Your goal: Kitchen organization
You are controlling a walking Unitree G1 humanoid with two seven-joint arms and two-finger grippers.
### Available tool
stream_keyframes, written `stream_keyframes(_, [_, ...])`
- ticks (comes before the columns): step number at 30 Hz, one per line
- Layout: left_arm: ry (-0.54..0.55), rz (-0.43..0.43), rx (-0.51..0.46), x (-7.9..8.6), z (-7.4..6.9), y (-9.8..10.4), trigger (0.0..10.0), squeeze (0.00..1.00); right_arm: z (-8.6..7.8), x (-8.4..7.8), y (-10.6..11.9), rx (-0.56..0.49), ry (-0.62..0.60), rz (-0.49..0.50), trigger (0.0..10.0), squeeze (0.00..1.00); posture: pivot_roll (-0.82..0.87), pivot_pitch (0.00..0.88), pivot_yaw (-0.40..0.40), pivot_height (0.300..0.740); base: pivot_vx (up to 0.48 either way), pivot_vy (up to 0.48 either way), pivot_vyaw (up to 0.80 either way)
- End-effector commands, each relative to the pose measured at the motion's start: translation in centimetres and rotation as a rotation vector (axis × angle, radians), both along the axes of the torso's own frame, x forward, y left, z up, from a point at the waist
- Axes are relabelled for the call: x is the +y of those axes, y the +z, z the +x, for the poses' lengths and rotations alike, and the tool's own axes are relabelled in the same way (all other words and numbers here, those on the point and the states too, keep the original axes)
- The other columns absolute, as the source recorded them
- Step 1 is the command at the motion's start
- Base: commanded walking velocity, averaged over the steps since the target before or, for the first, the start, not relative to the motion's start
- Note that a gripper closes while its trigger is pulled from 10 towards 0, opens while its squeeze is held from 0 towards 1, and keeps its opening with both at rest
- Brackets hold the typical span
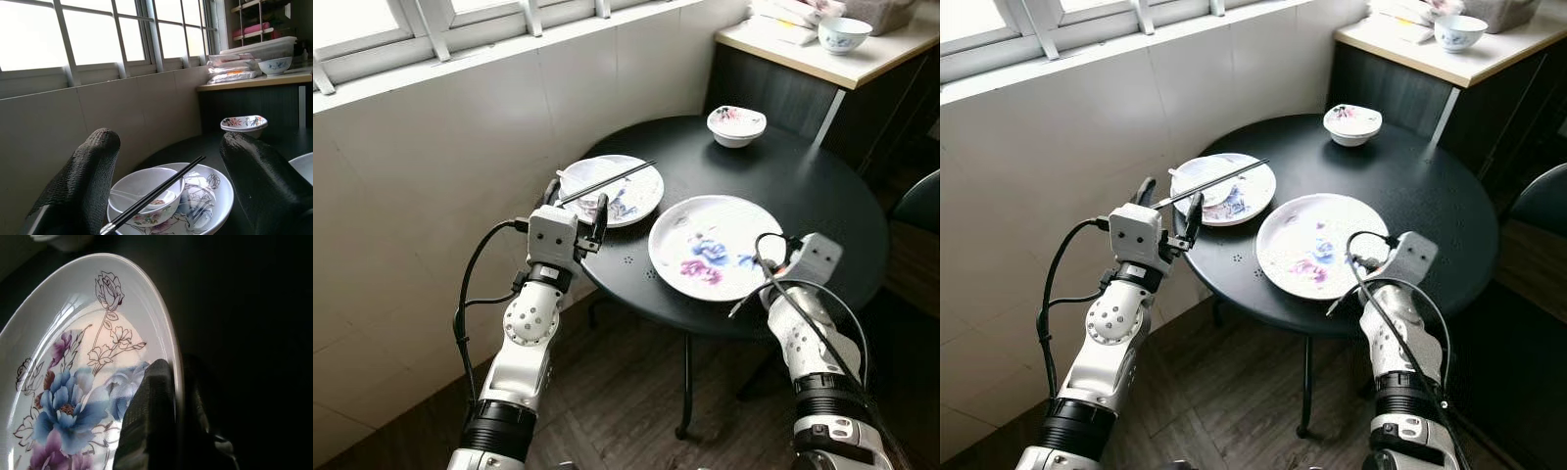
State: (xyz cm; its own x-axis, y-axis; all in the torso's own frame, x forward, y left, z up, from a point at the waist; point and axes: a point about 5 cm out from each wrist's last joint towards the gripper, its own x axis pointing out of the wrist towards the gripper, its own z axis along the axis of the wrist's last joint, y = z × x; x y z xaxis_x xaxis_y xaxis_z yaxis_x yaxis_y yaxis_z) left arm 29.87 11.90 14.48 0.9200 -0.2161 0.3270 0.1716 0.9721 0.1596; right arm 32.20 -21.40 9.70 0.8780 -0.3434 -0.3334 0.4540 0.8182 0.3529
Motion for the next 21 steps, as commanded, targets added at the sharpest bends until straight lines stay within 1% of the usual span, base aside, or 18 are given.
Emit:
stream_keyframes(1, [0.009,0.004,0.009,0.0,0.1,-0.2,10.0,0.00,-0.2,-1.2,0.7,-0.018,-0.080,-0.037,0.0,0.00,-0.09,0.000,0.020,0.740,0.000,0.000,0.00])
stream_keyframes(4, [0.009,0.004,0.009,0.0,0.1,-0.2,10.0,0.00,-0.3,-1.8,1.6,-0.064,-0.109,-0.102,0.0,0.00,-0.09,0.000,0.020,0.740,0.000,0.000,0.00])
stream_keyframes(9, [0.009,0.004,0.010,0.0,0.1,-0.2,10.0,0.00,-0.2,-2.0,4.3,-0.217,-0.147,-0.228,0.0,0.00,-0.09,0.000,0.021,0.740,0.000,0.000,0.00])
stream_keyframes(11, [0.009,0.004,0.010,0.0,0.2,-0.2,10.0,0.00,-0.2,-1.9,4.6,-0.233,-0.148,-0.239,0.0,0.00,-0.09,0.000,0.020,0.740,0.000,0.000,0.00])
stream_keyframes(12, [0.010,0.004,0.010,0.0,0.2,-0.2,10.0,0.00,-0.2,-1.9,5.6,-0.288,-0.147,-0.278,0.0,0.00,-0.09,0.000,0.020,0.740,0.000,0.000,0.00])
stream_keyframes(14, [0.012,0.003,0.010,0.0,0.2,-0.2,10.0,0.00,-0.2,-1.7,6.9,-0.359,-0.146,-0.329,0.0,0.00,-0.09,0.000,0.020,0.740,0.000,0.000,0.00])
stream_keyframes(15, [0.013,0.003,0.010,0.0,0.2,-0.2,10.0,0.00,-0.3,-1.7,7.1,-0.371,-0.144,-0.336,0.0,0.00,-0.09,0.000,0.020,0.740,0.000,0.000,0.00])
stream_keyframes(16, [0.016,0.004,0.009,0.1,0.2,-0.2,10.0,0.00,-0.3,-1.5,8.1,-0.430,-0.137,-0.372,0.0,0.00,-0.09,0.000,0.017,0.740,0.000,0.000,0.00])
stream_keyframes(17, [0.016,0.004,0.009,0.1,0.2,-0.2,10.0,0.00,-0.3,-1.5,8.1,-0.430,-0.137,-0.372,0.0,0.00,-0.09,0.000,0.017,0.740,0.000,0.000,0.00])
stream_keyframes(18, [0.018,0.003,0.010,0.1,0.2,-0.2,10.0,0.00,-0.4,-0.9,9.9,-0.531,-0.112,-0.444,0.0,0.00,-0.09,0.000,0.017,0.740,0.000,0.000,0.00])
stream_keyframes(19, [0.019,0.003,0.010,0.1,0.2,-0.2,10.0,0.00,-0.5,-0.4,10.8,-0.589,-0.091,-0.481,0.0,0.00,-0.09,0.000,0.017,0.740,0.000,0.000,0.00])
stream_keyframes(21, [0.019,0.003,0.010,0.1,0.2,-0.2,10.0,0.00,-0.6,-0.2,11.0,-0.608,-0.084,-0.491,0.0,0.00,-0.09,0.000,0.017,0.740,0.000,0.000,0.00])
